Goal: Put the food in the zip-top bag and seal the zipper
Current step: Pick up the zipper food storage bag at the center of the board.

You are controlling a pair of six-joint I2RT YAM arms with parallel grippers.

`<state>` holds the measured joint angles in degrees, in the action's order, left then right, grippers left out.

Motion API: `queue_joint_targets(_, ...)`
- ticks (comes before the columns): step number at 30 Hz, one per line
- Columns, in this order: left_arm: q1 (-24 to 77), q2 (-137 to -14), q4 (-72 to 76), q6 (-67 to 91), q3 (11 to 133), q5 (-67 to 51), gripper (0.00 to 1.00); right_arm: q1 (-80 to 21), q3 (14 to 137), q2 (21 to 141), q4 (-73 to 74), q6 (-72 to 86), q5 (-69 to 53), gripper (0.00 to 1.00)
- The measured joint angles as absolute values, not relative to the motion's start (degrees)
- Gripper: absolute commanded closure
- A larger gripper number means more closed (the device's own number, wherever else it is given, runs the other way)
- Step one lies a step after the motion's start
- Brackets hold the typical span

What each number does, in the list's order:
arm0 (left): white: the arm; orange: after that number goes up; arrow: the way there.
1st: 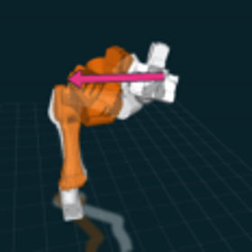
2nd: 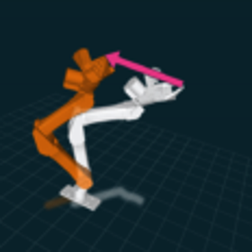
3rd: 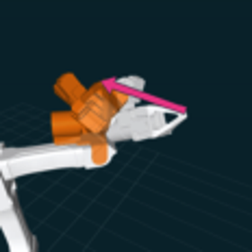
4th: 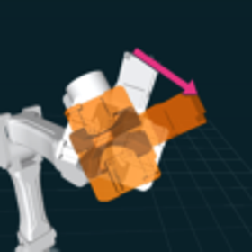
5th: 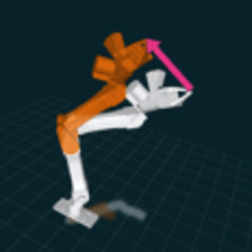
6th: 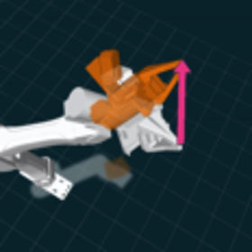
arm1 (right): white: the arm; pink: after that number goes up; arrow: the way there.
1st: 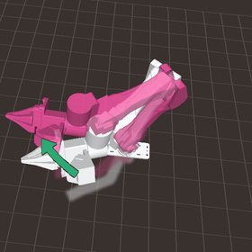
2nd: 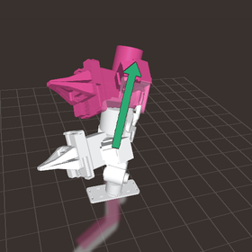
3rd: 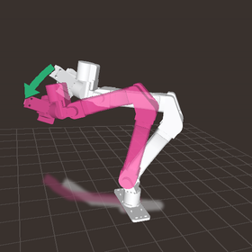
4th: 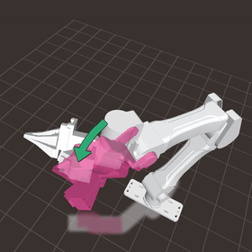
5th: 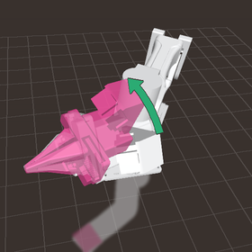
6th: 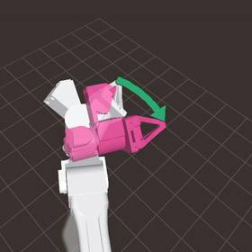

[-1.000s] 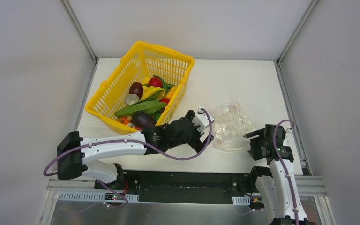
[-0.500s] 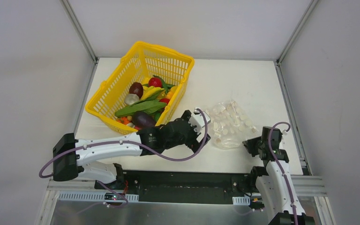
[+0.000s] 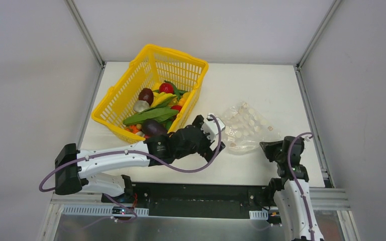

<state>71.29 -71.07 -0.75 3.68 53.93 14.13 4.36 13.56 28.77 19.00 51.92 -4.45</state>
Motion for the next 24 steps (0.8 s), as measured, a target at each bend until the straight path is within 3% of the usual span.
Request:
queue_joint_targets(8,71.29,-75.09,-5.52,3.44,59.24,14.11,0.02,4.36,16.32,23.24,21.67,46.06,-8.21,1.0)
queue_joint_targets(17,71.29,-84.2,-9.76,-1.52,70.35,14.26,0.02,4.36,25.17,30.83,21.67,39.27,-15.16,1.0)
queue_joint_targets(24,71.33,-86.35,-8.38,-5.37,71.0,13.02,0.03,4.34,25.54,34.28,18.81,39.55,-22.72,1.0)
